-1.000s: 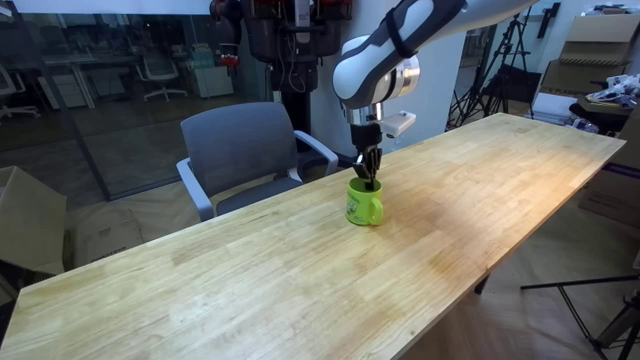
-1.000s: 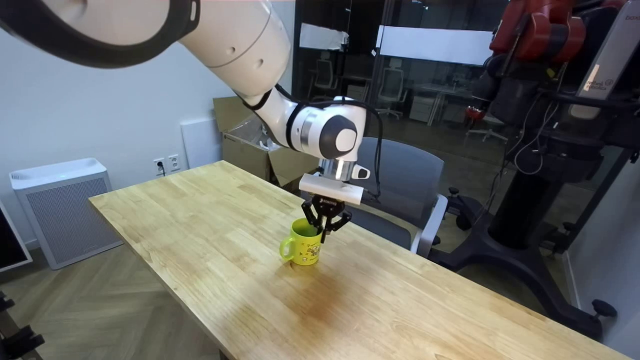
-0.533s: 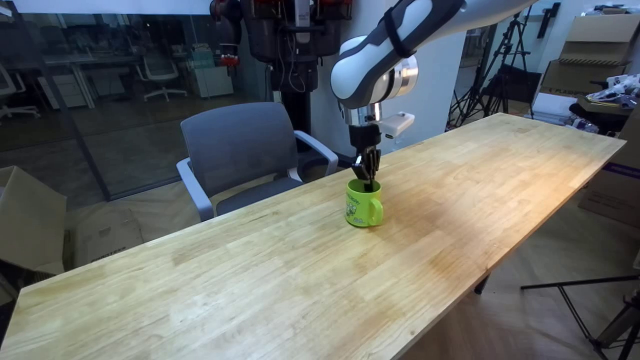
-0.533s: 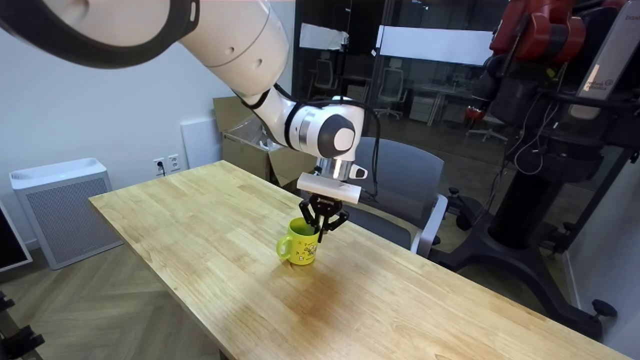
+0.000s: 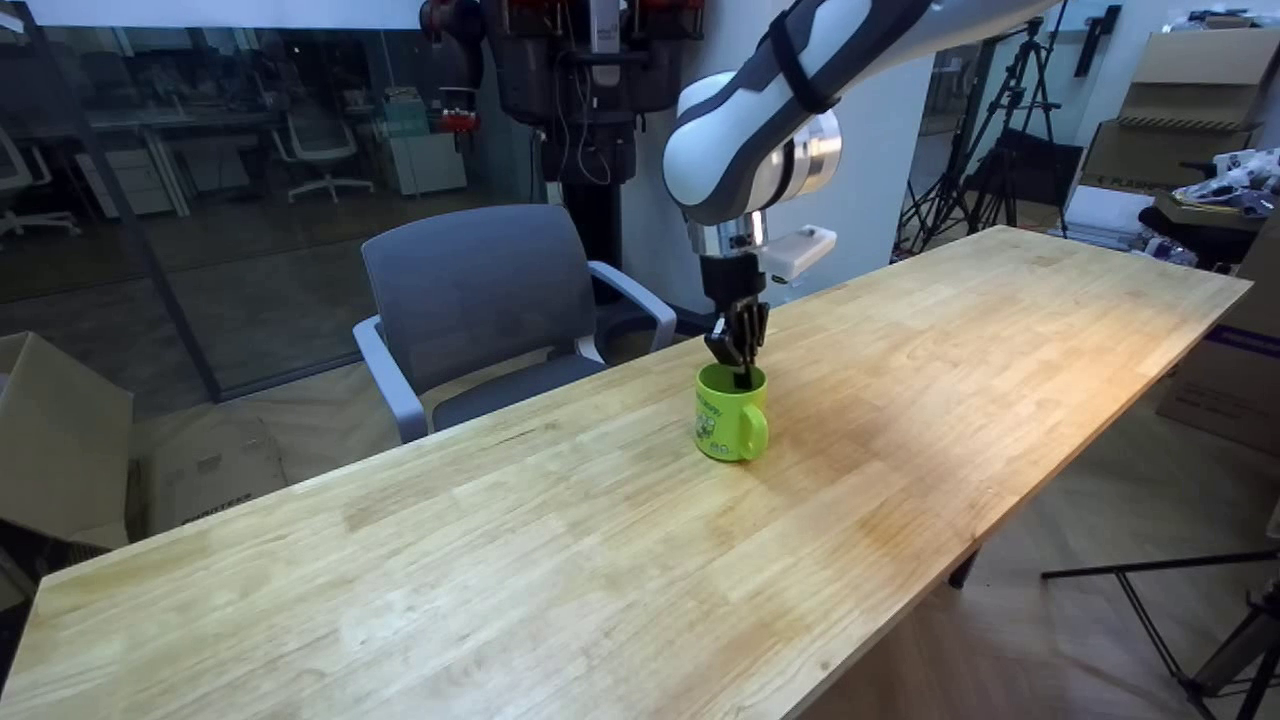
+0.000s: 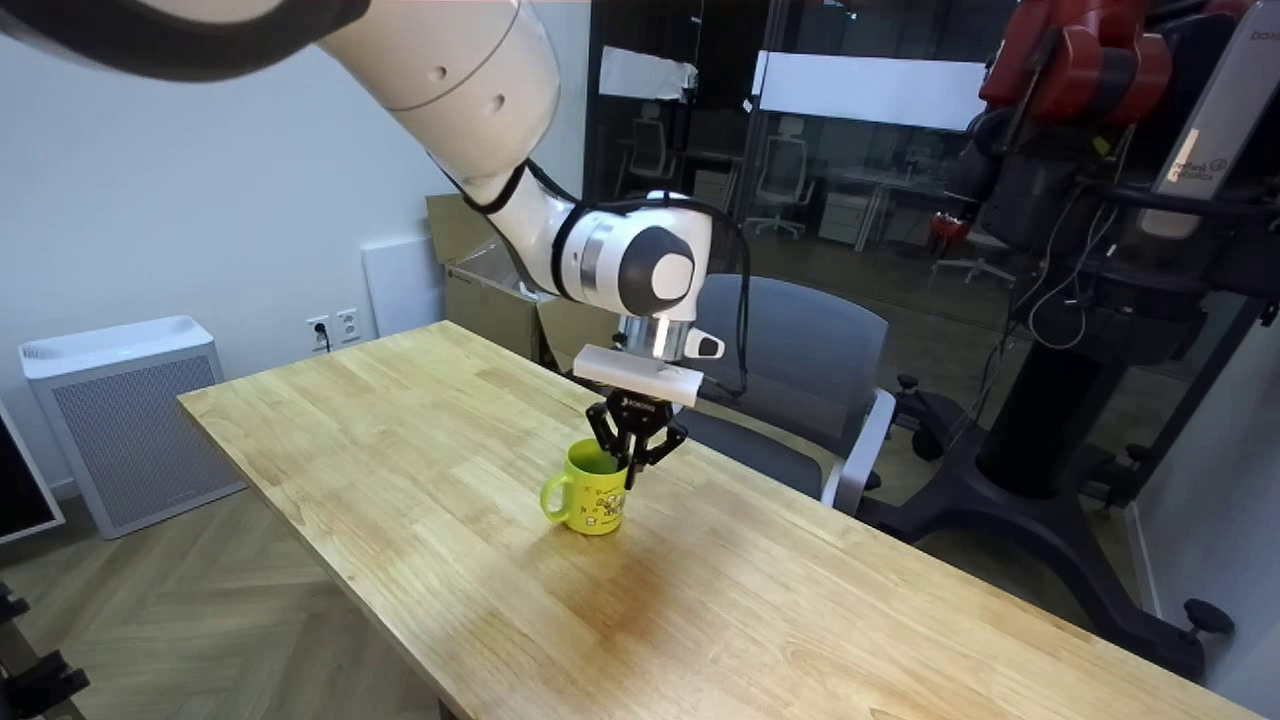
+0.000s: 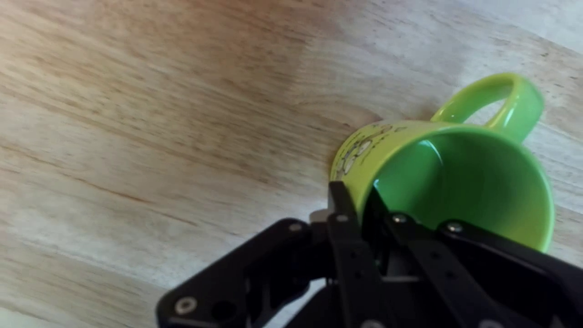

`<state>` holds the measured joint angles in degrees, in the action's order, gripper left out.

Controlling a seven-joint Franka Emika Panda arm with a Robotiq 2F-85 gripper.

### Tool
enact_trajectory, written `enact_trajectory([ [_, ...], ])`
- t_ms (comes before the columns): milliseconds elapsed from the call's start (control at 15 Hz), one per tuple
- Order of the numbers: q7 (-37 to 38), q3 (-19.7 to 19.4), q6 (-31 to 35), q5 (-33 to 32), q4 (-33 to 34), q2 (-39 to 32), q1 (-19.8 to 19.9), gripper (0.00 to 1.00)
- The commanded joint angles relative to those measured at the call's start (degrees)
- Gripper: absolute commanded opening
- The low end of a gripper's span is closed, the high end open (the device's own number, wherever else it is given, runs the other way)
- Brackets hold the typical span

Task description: Move the yellow mug forward

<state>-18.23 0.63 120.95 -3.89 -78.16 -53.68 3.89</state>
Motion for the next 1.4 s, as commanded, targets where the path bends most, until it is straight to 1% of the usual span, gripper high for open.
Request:
enact_trajectory([
  [0, 8.2, -1.4, 3.3, -0.7, -13.9, 9.2, -2.4, 0.03],
  [200, 12.3, -1.2, 7.7, -0.2, -22.6, 13.7, -3.6, 0.03],
  [333, 15.4, -1.8, 12.6, -1.0, -28.6, 16.5, -5.2, 0.03],
  [600, 20.5, -2.2, 22.5, -0.7, -40.5, 22.2, -7.4, 0.03],
  [800, 23.0, -1.5, 27.6, 0.7, -48.2, 26.3, -8.1, 0.03],
  [1067, 21.0, 1.0, 32.5, 5.2, -55.7, 30.1, -6.3, 0.03],
  [1333, 18.7, 1.7, 38.8, 8.0, -59.7, 31.7, -4.2, 0.03],
])
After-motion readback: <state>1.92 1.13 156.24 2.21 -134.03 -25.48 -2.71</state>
